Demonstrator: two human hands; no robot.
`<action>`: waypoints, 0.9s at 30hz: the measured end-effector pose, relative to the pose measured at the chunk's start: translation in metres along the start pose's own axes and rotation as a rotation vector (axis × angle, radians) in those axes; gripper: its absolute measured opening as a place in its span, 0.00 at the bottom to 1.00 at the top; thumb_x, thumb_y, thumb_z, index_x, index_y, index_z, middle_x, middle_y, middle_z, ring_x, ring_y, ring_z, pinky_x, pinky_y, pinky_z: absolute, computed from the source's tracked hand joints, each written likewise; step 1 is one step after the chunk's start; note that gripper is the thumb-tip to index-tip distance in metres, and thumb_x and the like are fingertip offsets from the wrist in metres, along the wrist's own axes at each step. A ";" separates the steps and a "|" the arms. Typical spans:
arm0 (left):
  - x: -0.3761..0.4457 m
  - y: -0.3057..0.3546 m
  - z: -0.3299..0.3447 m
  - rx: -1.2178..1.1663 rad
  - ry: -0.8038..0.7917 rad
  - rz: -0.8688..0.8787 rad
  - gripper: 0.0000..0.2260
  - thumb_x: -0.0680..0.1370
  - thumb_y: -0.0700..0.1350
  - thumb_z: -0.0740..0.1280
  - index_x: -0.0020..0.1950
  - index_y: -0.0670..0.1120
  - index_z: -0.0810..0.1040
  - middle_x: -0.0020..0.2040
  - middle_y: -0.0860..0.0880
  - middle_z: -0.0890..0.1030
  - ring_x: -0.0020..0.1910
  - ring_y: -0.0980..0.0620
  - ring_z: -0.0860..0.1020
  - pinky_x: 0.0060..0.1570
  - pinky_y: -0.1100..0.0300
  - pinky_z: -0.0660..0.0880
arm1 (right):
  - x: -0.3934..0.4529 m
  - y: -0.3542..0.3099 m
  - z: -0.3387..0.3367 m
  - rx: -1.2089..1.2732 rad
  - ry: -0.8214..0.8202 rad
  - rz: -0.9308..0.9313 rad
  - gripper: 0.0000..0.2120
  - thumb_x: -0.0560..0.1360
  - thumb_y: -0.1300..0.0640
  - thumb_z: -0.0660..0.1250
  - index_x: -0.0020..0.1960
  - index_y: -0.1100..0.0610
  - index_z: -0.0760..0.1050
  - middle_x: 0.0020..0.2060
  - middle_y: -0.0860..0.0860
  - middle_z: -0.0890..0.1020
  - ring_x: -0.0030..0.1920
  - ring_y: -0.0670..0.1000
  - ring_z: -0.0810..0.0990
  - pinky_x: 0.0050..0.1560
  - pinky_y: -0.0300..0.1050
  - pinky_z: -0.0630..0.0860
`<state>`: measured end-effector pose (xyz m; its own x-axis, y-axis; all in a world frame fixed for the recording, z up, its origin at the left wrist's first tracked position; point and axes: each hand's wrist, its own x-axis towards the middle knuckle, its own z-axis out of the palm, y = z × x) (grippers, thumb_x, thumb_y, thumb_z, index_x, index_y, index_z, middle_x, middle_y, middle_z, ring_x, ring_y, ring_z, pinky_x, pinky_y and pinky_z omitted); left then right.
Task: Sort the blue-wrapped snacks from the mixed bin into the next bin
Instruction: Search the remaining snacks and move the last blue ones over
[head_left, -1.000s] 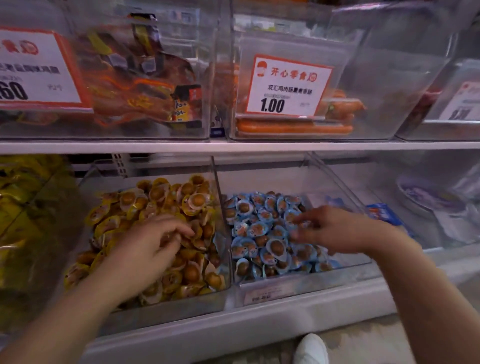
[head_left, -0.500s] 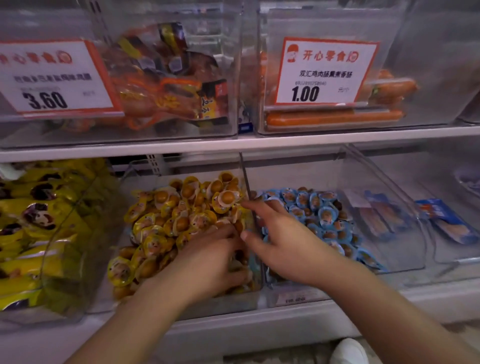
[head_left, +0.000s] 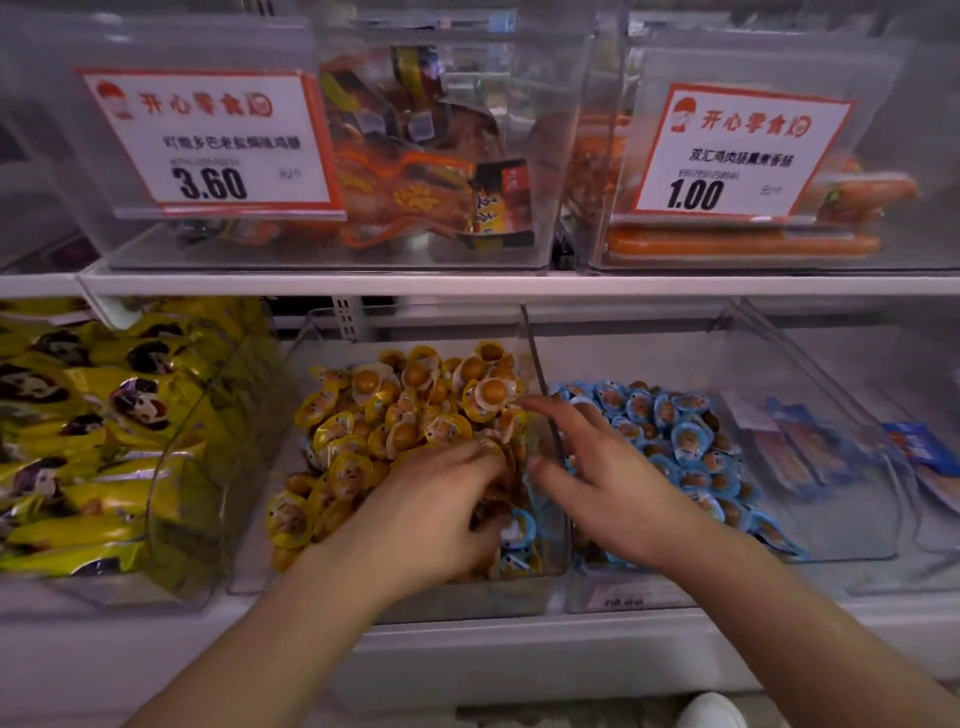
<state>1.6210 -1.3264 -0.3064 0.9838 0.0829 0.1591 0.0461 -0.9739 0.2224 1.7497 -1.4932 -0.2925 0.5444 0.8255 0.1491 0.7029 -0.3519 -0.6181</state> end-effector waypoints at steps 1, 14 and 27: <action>0.005 0.006 0.005 -0.094 -0.032 0.004 0.20 0.71 0.59 0.67 0.61 0.56 0.73 0.54 0.55 0.75 0.54 0.53 0.75 0.50 0.60 0.72 | 0.000 0.000 0.001 0.002 0.002 -0.001 0.24 0.80 0.45 0.60 0.73 0.33 0.57 0.66 0.48 0.69 0.61 0.51 0.75 0.57 0.43 0.71; 0.029 0.032 0.016 0.094 -0.267 -0.089 0.31 0.74 0.58 0.71 0.73 0.48 0.66 0.66 0.42 0.73 0.60 0.39 0.76 0.56 0.50 0.75 | -0.005 0.003 0.006 0.054 0.031 -0.010 0.22 0.82 0.42 0.56 0.74 0.32 0.56 0.67 0.46 0.69 0.62 0.48 0.75 0.61 0.46 0.73; 0.027 0.013 0.029 -0.296 -0.244 -0.213 0.17 0.70 0.51 0.72 0.56 0.60 0.73 0.48 0.59 0.80 0.46 0.60 0.79 0.43 0.65 0.77 | -0.004 0.001 0.006 0.056 0.024 0.001 0.23 0.81 0.42 0.56 0.74 0.30 0.53 0.70 0.46 0.67 0.65 0.50 0.74 0.61 0.41 0.71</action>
<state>1.6536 -1.3429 -0.3270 0.9714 0.1887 -0.1438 0.2358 -0.8348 0.4975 1.7455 -1.4946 -0.2984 0.5560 0.8143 0.1666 0.6763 -0.3267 -0.6603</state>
